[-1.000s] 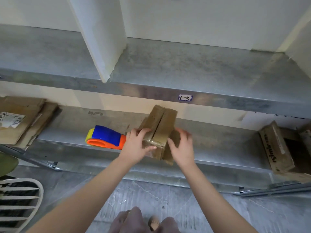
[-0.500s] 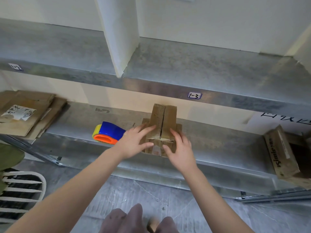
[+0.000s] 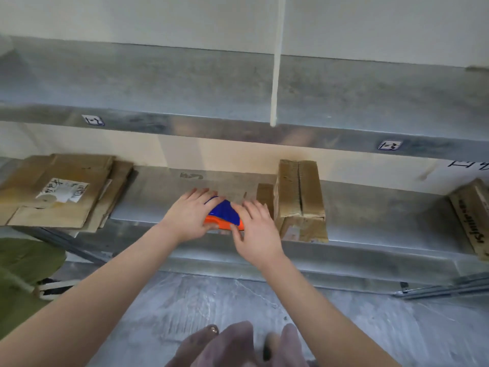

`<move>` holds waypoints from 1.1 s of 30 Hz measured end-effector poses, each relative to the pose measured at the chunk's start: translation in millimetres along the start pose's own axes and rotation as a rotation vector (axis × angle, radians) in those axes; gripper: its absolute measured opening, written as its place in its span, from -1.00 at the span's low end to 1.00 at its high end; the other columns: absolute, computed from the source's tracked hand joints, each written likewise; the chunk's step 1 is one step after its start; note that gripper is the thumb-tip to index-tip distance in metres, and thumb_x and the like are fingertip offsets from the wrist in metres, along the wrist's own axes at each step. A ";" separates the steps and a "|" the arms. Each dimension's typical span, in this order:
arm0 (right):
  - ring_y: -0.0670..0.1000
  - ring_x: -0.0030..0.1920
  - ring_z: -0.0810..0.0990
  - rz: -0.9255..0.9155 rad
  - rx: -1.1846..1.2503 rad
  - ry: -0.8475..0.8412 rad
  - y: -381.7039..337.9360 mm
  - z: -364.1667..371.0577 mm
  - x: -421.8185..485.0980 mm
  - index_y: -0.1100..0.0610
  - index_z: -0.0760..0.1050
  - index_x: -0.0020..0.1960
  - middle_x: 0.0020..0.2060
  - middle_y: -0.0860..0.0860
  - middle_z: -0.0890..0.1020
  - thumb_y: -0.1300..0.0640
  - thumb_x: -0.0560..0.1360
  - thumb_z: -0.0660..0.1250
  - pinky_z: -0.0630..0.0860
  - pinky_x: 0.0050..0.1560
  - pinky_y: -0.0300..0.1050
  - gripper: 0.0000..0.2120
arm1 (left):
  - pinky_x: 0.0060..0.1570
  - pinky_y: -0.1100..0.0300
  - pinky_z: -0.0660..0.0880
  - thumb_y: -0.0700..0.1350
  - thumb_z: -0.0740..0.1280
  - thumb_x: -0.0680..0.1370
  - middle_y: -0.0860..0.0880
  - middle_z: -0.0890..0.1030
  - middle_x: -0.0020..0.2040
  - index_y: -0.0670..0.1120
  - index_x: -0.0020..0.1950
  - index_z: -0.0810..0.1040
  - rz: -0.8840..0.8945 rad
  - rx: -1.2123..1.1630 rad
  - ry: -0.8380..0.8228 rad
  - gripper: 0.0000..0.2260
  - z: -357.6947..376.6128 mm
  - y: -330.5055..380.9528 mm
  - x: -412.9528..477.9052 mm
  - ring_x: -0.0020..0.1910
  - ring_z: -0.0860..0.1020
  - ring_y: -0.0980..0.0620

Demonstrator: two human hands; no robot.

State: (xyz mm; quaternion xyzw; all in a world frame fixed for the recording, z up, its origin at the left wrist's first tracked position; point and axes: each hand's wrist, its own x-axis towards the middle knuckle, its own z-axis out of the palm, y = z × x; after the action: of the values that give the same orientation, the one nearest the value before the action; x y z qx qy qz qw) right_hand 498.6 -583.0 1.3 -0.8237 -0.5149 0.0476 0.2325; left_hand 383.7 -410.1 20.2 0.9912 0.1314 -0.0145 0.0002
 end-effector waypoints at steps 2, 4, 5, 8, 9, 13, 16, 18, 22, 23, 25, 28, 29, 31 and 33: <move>0.22 0.37 0.41 0.090 -0.011 -0.017 -3.4 16.8 1.6 0.08 0.40 0.40 0.28 0.11 0.53 -0.02 0.51 0.17 0.31 0.40 0.24 -0.52 | 0.27 -0.06 0.40 0.22 0.46 0.36 -0.11 0.57 0.23 -0.09 0.34 0.47 0.025 -0.042 -0.014 -0.35 6.7 -8.1 3.2 0.21 0.54 -0.17; 0.23 0.35 0.43 0.174 -0.009 -0.019 1.6 31.4 0.6 0.10 0.41 0.39 0.26 0.12 0.55 -0.04 0.50 0.16 0.38 0.35 0.24 -0.50 | 0.34 -0.04 0.31 0.20 0.46 0.38 -0.11 0.51 0.31 -0.11 0.41 0.41 0.044 -0.085 -0.044 -0.30 9.9 -13.5 7.5 0.30 0.47 -0.16; 0.23 0.37 0.42 0.224 -0.007 -0.029 5.4 37.9 -0.3 0.11 0.40 0.41 0.28 0.13 0.53 -0.03 0.51 0.19 0.39 0.34 0.23 -0.50 | 0.37 -0.02 0.27 0.20 0.44 0.40 -0.10 0.48 0.34 -0.10 0.43 0.37 0.058 -0.095 -0.061 -0.30 11.1 -15.7 10.3 0.33 0.43 -0.15; 0.19 0.48 0.26 0.356 -0.026 -0.115 15.7 49.9 -2.8 0.10 0.26 0.50 0.43 0.14 0.39 -0.01 0.56 0.24 0.26 0.46 0.10 -0.46 | 0.38 0.03 0.21 0.18 0.41 0.43 -0.09 0.37 0.43 -0.05 0.46 0.32 0.081 -0.111 -0.095 -0.32 13.9 -19.6 21.0 0.39 0.35 -0.13; 0.17 0.49 0.22 0.378 -0.028 -0.131 17.6 52.1 -3.6 0.10 0.22 0.52 0.46 0.13 0.34 -0.01 0.57 0.23 0.20 0.49 0.04 -0.44 | 0.36 0.04 0.23 0.16 0.42 0.43 -0.09 0.34 0.44 -0.03 0.46 0.32 0.076 -0.127 -0.113 -0.34 15.5 -20.9 24.2 0.39 0.34 -0.14; 0.13 0.51 0.17 0.427 0.008 -0.152 17.8 58.0 -6.3 0.09 0.15 0.55 0.50 0.11 0.27 -0.01 0.60 0.21 0.15 0.48 -0.05 -0.43 | 0.17 0.01 0.44 0.08 0.39 0.46 -0.06 0.37 0.36 0.02 0.43 0.32 0.049 -0.185 -0.215 -0.42 22.9 -23.9 31.8 0.32 0.34 -0.11; 0.12 0.50 0.17 0.473 0.047 -0.174 16.6 62.6 -7.4 0.08 0.12 0.56 0.50 0.10 0.25 0.01 0.61 0.19 0.16 0.47 -0.08 -0.43 | 0.11 0.01 0.46 0.05 0.37 0.48 -0.04 0.39 0.32 0.05 0.43 0.31 0.037 -0.165 -0.221 -0.46 24.6 -22.6 37.0 0.29 0.35 -0.10; 0.10 0.49 0.19 0.509 0.084 -0.166 16.2 63.6 -6.5 0.07 0.12 0.56 0.50 0.09 0.25 0.03 0.62 0.18 0.17 0.46 -0.09 -0.46 | 0.15 0.02 0.42 0.07 0.35 0.49 -0.05 0.39 0.32 0.10 0.45 0.28 0.030 -0.151 -0.242 -0.45 25.3 -23.9 39.9 0.27 0.37 -0.13; 0.09 0.43 0.28 0.558 0.160 -0.130 16.9 63.7 -4.8 0.05 0.17 0.54 0.47 0.07 0.31 0.09 0.63 0.17 0.25 0.41 -0.10 -0.50 | 0.09 0.08 0.45 0.13 0.34 0.50 -0.08 0.41 0.28 0.14 0.47 0.24 0.032 -0.190 -0.311 -0.43 24.7 -31.8 40.2 0.22 0.43 -0.13; 0.09 0.42 0.30 0.562 0.174 -0.121 17.1 63.7 -4.8 0.05 0.19 0.53 0.45 0.07 0.33 0.09 0.63 0.17 0.28 0.40 -0.10 -0.51 | 0.08 0.10 0.45 0.13 0.34 0.50 -0.07 0.41 0.27 0.14 0.47 0.25 0.039 -0.189 -0.314 -0.43 24.0 -33.3 39.2 0.22 0.43 -0.12; 0.08 0.41 0.33 0.564 0.200 -0.106 17.5 63.1 -5.4 0.05 0.21 0.52 0.43 0.06 0.37 0.09 0.63 0.18 0.31 0.38 -0.10 -0.53 | 0.08 0.10 0.46 0.13 0.34 0.50 -0.05 0.42 0.26 0.14 0.47 0.26 0.047 -0.195 -0.307 -0.43 21.7 -34.9 36.1 0.23 0.43 -0.10; 0.06 0.39 0.36 0.545 0.215 -0.107 18.7 61.9 -8.4 0.03 0.23 0.51 0.41 0.04 0.40 0.08 0.63 0.19 0.33 0.35 -0.12 -0.54 | 0.08 0.08 0.48 0.14 0.35 0.49 -0.02 0.43 0.25 0.16 0.47 0.27 0.041 -0.224 -0.293 -0.43 21.4 -35.6 31.7 0.23 0.44 -0.07; 0.06 0.39 0.36 0.541 0.220 -0.107 18.9 61.6 -9.5 0.03 0.24 0.51 0.40 0.04 0.41 0.08 0.63 0.19 0.33 0.35 -0.13 -0.54 | 0.08 0.08 0.48 0.15 0.36 0.48 -0.01 0.43 0.25 0.17 0.46 0.28 0.041 -0.231 -0.287 -0.43 21.1 -36.3 30.1 0.22 0.44 -0.06; 0.06 0.39 0.36 0.532 0.224 -0.113 18.4 61.0 -13.0 0.03 0.24 0.51 0.40 0.04 0.41 0.08 0.62 0.19 0.32 0.34 -0.14 -0.54 | 0.07 0.10 0.47 0.17 0.37 0.47 0.01 0.44 0.24 0.18 0.45 0.30 0.031 -0.240 -0.282 -0.43 19.2 -38.6 25.6 0.22 0.45 -0.04; 0.05 0.40 0.34 0.516 0.220 -0.119 17.6 61.7 -16.3 0.03 0.23 0.51 0.40 0.04 0.40 0.08 0.62 0.19 0.31 0.35 -0.14 -0.53 | 0.07 0.12 0.47 0.17 0.38 0.46 0.03 0.45 0.25 0.17 0.45 0.31 0.007 -0.262 -0.285 -0.42 18.0 -40.8 19.9 0.21 0.46 -0.02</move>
State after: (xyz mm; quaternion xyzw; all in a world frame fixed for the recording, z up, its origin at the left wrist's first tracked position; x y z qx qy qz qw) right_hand 485.9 -582.9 -63.7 -0.8931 -0.2927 0.2092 0.2700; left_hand 391.7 -365.6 1.8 0.9711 0.1274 -0.1373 0.1477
